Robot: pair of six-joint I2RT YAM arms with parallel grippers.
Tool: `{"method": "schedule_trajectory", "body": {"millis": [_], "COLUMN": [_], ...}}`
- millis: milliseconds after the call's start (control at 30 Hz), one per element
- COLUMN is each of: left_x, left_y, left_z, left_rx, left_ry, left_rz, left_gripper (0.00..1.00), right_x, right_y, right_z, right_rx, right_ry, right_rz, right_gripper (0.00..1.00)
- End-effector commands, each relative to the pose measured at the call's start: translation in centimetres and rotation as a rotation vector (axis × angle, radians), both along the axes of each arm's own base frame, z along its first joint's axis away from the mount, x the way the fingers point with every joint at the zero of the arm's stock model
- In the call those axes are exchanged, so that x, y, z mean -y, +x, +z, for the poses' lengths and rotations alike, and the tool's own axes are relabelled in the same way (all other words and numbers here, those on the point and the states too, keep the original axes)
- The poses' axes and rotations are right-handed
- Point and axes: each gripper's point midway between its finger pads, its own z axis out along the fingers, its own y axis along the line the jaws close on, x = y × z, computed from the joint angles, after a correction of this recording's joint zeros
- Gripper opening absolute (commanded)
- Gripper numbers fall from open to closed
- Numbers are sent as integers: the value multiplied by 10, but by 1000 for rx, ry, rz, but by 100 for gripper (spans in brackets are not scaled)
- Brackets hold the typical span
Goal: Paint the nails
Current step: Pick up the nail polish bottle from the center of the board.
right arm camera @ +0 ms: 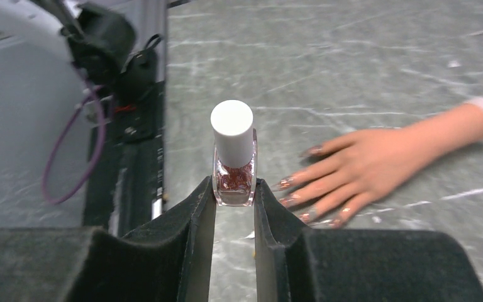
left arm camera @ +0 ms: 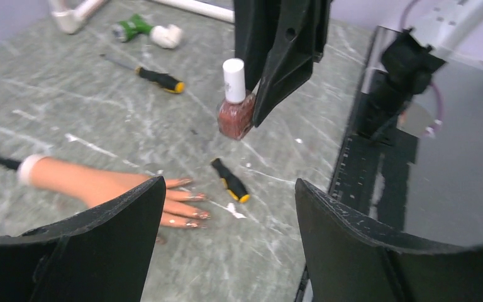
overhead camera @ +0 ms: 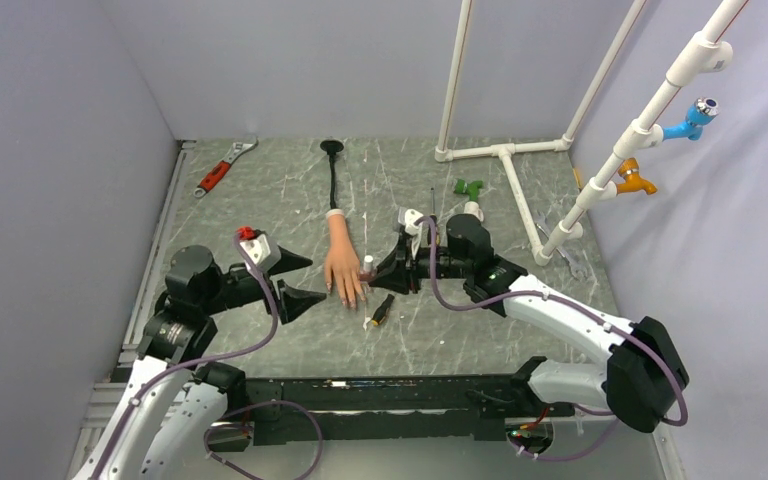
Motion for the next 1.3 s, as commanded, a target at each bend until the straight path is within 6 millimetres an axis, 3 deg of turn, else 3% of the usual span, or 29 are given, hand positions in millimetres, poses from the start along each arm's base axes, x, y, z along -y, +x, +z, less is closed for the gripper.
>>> {"method": "schedule_trajectory", "body": {"millis": [0, 333, 733, 1267], "left_x": [19, 28, 28, 30], "left_y": [-25, -33, -32, -24], "left_z": [11, 6, 0, -9], "left_rx": [32, -43, -90, -139], "left_ry": [-38, -61, -62, -37], "left_rz": [-240, -373, -332, -300], "left_gripper": [79, 70, 57, 57], "right_x": [-9, -29, -54, -58], "right_y": [-35, -44, -49, -54], "right_z": [23, 47, 48, 52], "right_rx": [23, 102, 139, 163], "right_ry": [8, 11, -26, -34], "right_rz": [183, 255, 326, 352], "right_gripper": [0, 0, 0, 0]}}
